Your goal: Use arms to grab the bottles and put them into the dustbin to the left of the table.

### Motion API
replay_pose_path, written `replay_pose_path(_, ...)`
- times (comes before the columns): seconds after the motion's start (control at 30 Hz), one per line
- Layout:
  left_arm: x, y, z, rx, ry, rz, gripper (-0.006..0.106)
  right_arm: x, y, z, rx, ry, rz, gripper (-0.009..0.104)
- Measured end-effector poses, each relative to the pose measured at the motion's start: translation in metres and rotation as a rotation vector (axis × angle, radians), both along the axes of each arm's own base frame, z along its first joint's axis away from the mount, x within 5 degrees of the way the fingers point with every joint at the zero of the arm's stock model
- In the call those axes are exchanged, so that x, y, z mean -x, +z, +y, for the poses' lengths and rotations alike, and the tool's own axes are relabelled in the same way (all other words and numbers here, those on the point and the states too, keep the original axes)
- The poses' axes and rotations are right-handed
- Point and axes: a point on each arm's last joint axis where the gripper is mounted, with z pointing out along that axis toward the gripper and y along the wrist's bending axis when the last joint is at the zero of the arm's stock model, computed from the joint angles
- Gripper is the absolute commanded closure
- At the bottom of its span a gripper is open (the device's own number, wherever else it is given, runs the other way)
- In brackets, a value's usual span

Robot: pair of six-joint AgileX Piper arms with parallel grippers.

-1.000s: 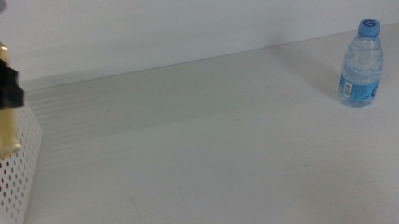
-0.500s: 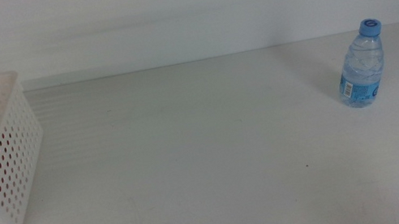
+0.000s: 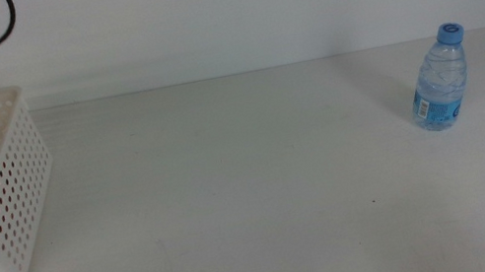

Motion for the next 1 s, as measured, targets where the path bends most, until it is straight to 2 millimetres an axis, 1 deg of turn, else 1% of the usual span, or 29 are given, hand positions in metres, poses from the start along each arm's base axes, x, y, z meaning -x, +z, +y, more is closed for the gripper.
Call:
replay_pose_path(0.23,-0.013,-0.033,0.003,0.035,-0.004,0.06,0.091,0.0,0.0,0.0,0.0,0.0,0.0,0.027)
replay_pose_path(0.33,-0.017,-0.043,0.004,0.043,-0.005,0.079,0.091,0.0,0.0,0.0,0.0,0.0,0.0,0.027)
replay_pose_path(0.4,-0.019,-0.049,0.005,0.047,-0.003,0.088,0.088,0.0,0.0,0.0,0.0,0.0,0.0,0.027)
replay_pose_path(0.47,-0.02,-0.053,0.005,0.051,-0.005,0.094,0.083,0.0,0.0,0.0,0.0,0.0,0.0,0.027)
replay_pose_path(0.57,-0.021,-0.055,0.005,0.052,-0.006,0.096,0.068,0.0,0.0,0.0,0.0,0.0,0.0,0.027)
replay_pose_path(0.6,-0.021,-0.055,0.005,0.052,-0.009,0.094,0.061,0.0,0.0,0.0,0.0,0.0,0.0,0.027)
replay_pose_path(0.67,-0.021,-0.055,0.005,0.052,-0.017,0.093,0.047,0.0,0.0,0.0,0.0,0.0,0.0,0.027)
replay_pose_path(0.8,-0.022,-0.055,0.005,0.047,-0.04,0.088,0.011,0.0,0.0,0.0,0.0,0.0,0.0,0.027)
replay_pose_path(1.0,-0.024,-0.051,0.004,0.053,-0.04,0.058,0.01,0.0,0.0,0.0,0.0,0.0,0.0,0.027)
